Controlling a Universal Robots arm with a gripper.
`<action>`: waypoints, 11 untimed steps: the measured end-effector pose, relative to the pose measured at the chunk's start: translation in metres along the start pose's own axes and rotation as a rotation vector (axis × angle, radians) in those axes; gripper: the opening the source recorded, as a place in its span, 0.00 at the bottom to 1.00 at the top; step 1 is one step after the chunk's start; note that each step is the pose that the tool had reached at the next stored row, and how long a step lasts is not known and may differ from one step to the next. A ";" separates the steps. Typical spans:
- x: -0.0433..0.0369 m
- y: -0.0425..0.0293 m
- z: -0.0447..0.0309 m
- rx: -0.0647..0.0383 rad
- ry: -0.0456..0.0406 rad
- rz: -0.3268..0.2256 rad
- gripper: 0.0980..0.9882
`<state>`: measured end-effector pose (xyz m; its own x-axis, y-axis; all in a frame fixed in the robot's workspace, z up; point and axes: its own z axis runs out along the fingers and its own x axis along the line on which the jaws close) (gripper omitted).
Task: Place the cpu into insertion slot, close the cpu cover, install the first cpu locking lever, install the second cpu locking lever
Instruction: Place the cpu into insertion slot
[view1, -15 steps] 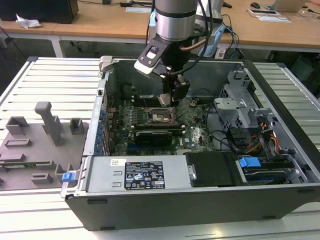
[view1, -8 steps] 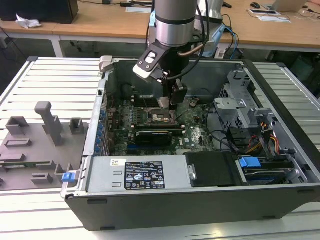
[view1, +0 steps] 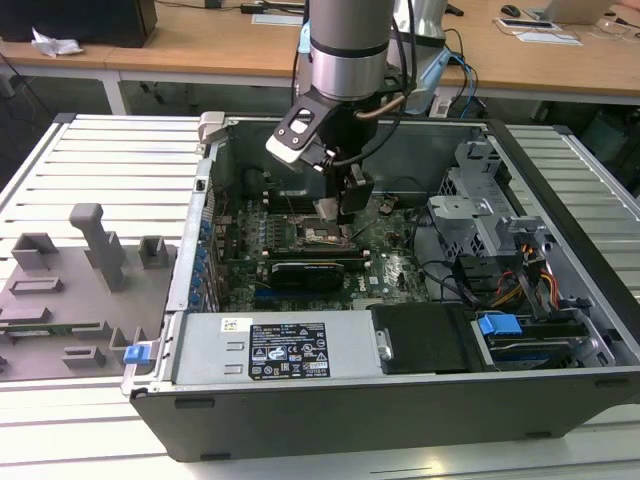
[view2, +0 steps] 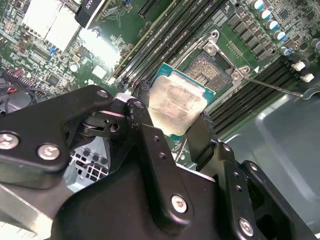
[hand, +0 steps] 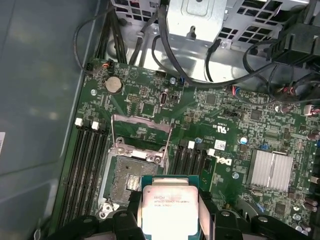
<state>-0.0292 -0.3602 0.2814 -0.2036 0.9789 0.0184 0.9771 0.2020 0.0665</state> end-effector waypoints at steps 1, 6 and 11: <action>0.0000 -0.0001 0.0012 0.001 0.0001 0.000 0.49; -0.0001 -0.0004 0.0055 0.003 0.0005 0.001 0.49; -0.0002 -0.0006 0.0093 0.005 0.0009 0.001 0.49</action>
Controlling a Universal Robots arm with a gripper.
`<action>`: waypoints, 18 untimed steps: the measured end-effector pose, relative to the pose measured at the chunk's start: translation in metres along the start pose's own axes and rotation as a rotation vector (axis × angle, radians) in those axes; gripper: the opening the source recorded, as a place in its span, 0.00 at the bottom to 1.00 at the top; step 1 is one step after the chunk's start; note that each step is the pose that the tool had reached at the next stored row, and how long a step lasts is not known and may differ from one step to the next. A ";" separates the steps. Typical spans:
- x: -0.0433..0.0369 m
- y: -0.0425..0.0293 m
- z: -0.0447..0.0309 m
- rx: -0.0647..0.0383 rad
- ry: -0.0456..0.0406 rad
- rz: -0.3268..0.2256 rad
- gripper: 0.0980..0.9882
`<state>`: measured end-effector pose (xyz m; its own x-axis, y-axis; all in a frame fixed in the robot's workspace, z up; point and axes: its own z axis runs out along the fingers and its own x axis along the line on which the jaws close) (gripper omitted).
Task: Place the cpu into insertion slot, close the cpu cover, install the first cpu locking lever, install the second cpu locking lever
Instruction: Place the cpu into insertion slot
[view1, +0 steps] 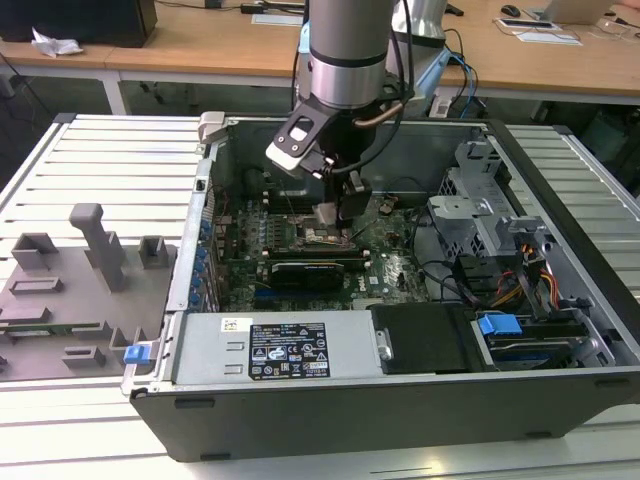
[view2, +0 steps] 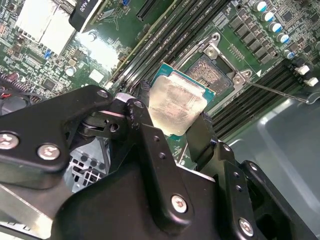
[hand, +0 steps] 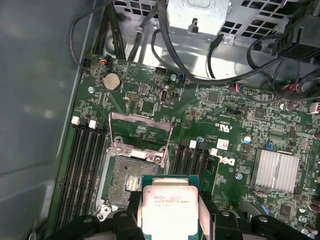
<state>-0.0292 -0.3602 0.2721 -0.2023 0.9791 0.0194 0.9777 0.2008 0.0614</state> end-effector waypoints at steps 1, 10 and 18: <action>0.0000 0.0000 0.0006 0.000 0.0001 0.000 0.49; -0.0002 -0.0005 0.0078 0.003 0.0006 0.001 0.49; -0.0003 -0.0011 0.0170 0.009 -0.0005 0.021 0.49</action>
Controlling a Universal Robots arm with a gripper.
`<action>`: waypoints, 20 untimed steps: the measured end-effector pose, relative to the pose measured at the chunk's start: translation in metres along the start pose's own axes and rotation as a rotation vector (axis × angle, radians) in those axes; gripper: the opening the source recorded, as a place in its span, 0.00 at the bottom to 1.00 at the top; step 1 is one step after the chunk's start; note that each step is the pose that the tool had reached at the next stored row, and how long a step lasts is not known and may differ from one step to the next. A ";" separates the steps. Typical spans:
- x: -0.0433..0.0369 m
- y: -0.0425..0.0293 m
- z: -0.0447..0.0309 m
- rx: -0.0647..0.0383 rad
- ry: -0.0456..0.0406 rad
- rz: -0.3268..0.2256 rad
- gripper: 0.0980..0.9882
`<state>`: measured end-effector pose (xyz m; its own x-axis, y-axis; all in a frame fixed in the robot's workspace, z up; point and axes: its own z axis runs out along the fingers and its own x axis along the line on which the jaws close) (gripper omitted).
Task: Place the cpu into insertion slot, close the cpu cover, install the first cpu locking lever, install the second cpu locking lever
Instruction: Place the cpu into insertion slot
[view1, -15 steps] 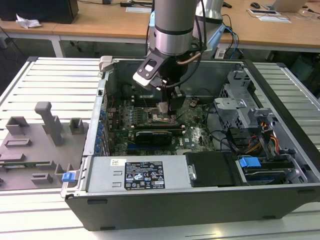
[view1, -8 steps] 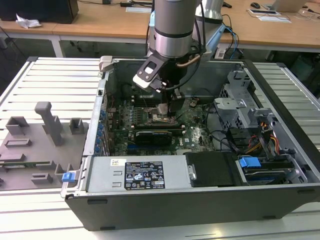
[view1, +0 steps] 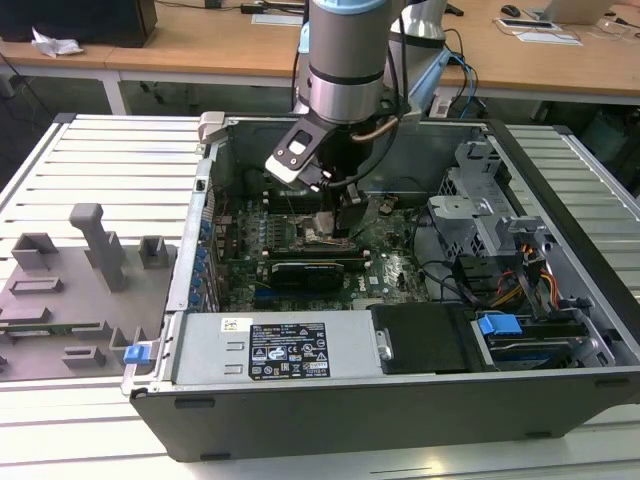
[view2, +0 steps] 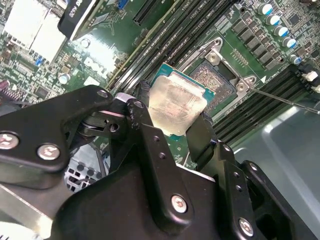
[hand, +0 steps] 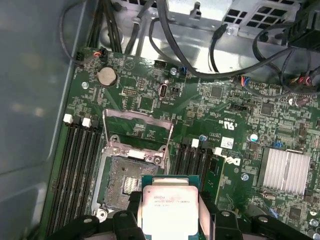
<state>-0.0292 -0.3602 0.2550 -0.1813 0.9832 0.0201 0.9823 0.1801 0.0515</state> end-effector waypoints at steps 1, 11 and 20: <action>0.0000 -0.0001 0.0014 0.001 -0.0003 0.012 0.49; -0.0001 -0.0002 0.0040 0.004 -0.0008 0.033 0.49; 0.0033 0.0002 0.0064 0.003 0.0007 0.069 0.49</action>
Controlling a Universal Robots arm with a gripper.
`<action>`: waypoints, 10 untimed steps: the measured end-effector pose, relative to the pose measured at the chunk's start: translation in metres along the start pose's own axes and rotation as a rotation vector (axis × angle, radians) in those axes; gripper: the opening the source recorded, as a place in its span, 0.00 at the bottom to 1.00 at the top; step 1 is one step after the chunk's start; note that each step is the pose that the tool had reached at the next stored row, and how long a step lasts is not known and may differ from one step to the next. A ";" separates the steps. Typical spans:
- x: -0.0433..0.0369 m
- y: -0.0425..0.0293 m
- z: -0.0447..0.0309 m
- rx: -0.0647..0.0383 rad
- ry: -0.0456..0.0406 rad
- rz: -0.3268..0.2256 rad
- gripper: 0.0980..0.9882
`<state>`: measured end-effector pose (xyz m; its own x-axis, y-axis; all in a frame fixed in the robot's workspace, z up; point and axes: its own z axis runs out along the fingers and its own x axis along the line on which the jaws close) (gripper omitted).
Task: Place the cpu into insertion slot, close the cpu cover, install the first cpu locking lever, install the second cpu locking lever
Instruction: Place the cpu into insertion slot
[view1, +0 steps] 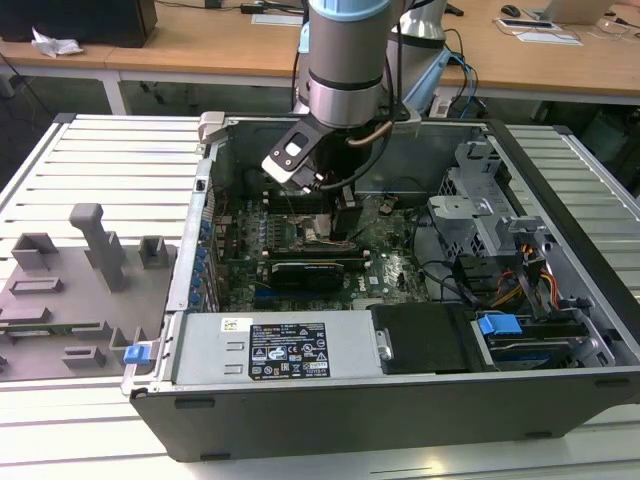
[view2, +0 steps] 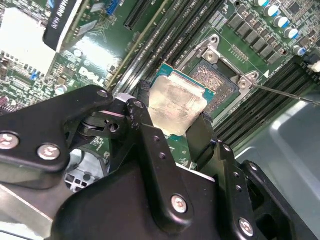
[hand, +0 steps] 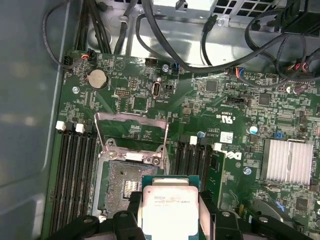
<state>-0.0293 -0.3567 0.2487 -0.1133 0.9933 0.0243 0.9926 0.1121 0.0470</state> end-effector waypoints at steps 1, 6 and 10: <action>0.0010 0.0000 0.0010 0.000 0.0039 0.000 0.49; 0.0019 -0.0009 0.0036 0.000 0.0044 0.000 0.49; 0.0021 -0.0026 0.0042 -0.001 0.0042 0.010 0.49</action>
<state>-0.0320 -0.3548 0.2444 -0.1039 0.9942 0.0289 0.9936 0.1025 0.0474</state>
